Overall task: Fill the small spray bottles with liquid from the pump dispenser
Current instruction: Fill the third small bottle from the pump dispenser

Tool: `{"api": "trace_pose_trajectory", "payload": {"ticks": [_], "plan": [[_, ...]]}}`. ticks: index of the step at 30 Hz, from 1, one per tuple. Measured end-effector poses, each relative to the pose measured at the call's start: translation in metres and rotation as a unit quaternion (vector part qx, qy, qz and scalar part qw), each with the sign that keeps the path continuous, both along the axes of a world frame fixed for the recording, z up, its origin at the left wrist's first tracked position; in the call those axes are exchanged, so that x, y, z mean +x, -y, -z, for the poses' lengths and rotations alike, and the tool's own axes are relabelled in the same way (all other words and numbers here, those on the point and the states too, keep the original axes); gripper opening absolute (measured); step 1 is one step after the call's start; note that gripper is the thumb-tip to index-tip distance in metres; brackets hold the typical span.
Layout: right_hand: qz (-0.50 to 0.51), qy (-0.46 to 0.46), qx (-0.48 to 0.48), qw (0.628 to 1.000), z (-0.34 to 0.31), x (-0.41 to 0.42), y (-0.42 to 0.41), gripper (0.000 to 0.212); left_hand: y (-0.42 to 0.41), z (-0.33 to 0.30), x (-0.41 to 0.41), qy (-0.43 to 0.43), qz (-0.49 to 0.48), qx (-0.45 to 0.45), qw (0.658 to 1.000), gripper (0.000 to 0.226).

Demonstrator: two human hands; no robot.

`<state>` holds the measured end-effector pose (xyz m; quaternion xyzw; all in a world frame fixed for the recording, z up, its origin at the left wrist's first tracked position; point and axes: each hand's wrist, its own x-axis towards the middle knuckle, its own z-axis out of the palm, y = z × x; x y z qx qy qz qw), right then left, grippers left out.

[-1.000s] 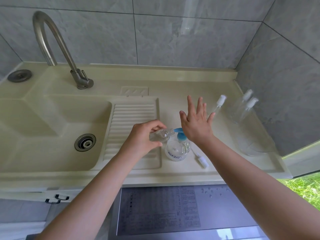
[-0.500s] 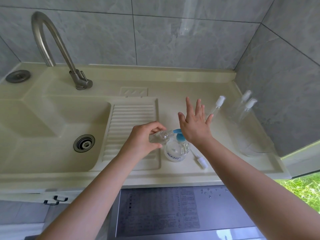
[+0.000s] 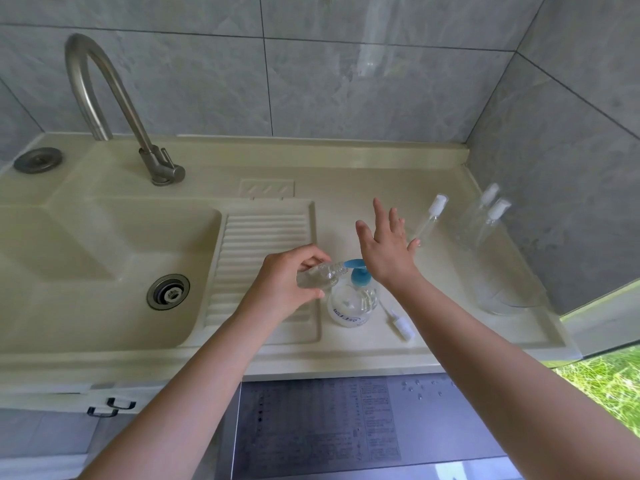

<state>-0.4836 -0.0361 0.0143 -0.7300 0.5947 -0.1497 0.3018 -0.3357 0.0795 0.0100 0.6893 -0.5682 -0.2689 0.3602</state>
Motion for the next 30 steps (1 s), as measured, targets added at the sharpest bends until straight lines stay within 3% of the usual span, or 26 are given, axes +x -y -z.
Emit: {"api": "trace_pose_trajectory", "payload": {"ticks": [12,19,24,30], "plan": [[0.054,0.232,-0.054,0.970,0.000,-0.037,-0.018,0.051,-0.022,0.005,-0.010,0.018,-0.028,-0.016,0.999,0.047],[0.108,0.128,-0.129,0.977,0.034,-0.075,-0.025,0.043,-0.037,-0.002,-0.014,0.006,-0.037,-0.048,0.998,0.046],[0.102,0.060,-0.094,0.988,0.066,-0.094,-0.040,0.033,-0.049,-0.007,-0.019,-0.041,-0.052,-0.058,0.996,0.048],[0.067,-0.050,-0.027,0.996,0.087,-0.095,-0.058,0.058,-0.060,-0.012,-0.023,-0.097,-0.079,-0.065,0.990,0.047]]}}
